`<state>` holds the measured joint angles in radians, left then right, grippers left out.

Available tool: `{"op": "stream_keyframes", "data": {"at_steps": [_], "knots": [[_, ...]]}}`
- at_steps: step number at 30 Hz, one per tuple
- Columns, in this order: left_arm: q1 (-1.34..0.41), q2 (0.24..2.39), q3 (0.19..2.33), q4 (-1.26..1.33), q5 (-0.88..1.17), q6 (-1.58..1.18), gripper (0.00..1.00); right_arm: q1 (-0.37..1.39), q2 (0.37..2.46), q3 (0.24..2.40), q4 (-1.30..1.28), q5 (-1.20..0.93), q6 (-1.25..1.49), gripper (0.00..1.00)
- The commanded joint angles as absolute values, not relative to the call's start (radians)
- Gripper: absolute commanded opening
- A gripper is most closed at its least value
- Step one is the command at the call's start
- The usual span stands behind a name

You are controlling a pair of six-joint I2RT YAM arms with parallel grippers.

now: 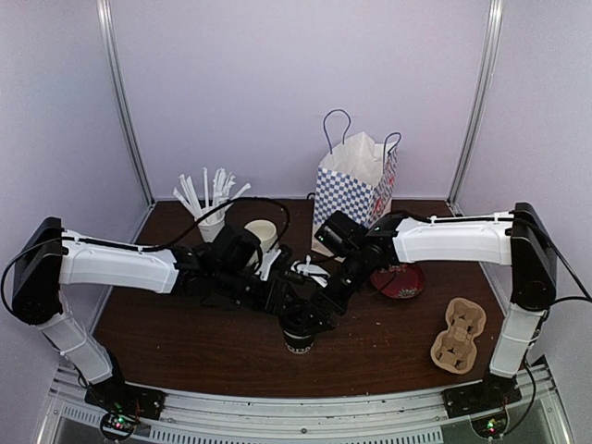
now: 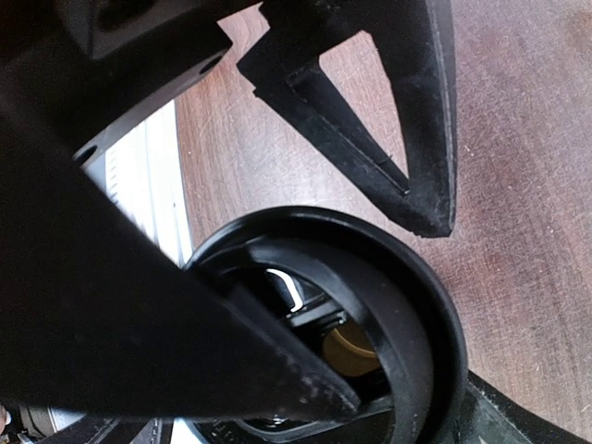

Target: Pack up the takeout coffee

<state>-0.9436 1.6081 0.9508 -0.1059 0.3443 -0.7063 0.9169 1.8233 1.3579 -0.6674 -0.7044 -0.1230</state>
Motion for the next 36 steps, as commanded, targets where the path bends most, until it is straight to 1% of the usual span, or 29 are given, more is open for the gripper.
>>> {"op": "stream_keyframes", "data": {"at_steps": [1,4,7,13,19,24,27,29,33,36], "knots": [[-0.959,1.674,0.881,-0.274,0.305,-0.696,0.55,0.920,1.790,1.340,-0.581,-0.738,-0.095,0.99],[-0.958,1.671,0.876,-0.273,0.299,-0.699,0.55,0.920,1.800,1.338,-0.562,-0.704,-0.067,0.99],[-0.958,1.668,0.874,-0.274,0.293,-0.699,0.55,0.918,1.812,1.338,-0.551,-0.674,-0.036,0.95],[-0.957,1.670,0.870,-0.280,0.290,-0.701,0.55,0.919,1.841,1.312,-0.574,-0.401,-0.009,0.89],[-0.958,1.672,0.849,-0.275,0.284,-0.705,0.55,0.939,1.886,1.237,-0.567,-0.218,-0.048,0.89],[-0.959,1.674,0.843,-0.262,0.276,-0.700,0.55,0.937,1.878,1.281,-0.603,-0.200,-0.053,0.90],[-0.959,1.661,0.846,-0.246,0.283,-0.685,0.57,0.918,1.841,1.316,-0.626,-0.299,-0.073,0.90],[-0.958,1.625,0.848,-0.216,0.297,-0.666,0.59,0.905,1.808,1.337,-0.639,-0.420,-0.121,0.91],[-0.958,1.523,0.891,-0.181,0.294,-0.606,0.71,0.888,1.747,1.390,-0.712,-0.563,-0.182,0.99],[-0.960,1.475,0.951,-0.188,0.264,-0.565,0.79,0.869,1.705,1.413,-0.738,-0.615,-0.192,0.99]]}}
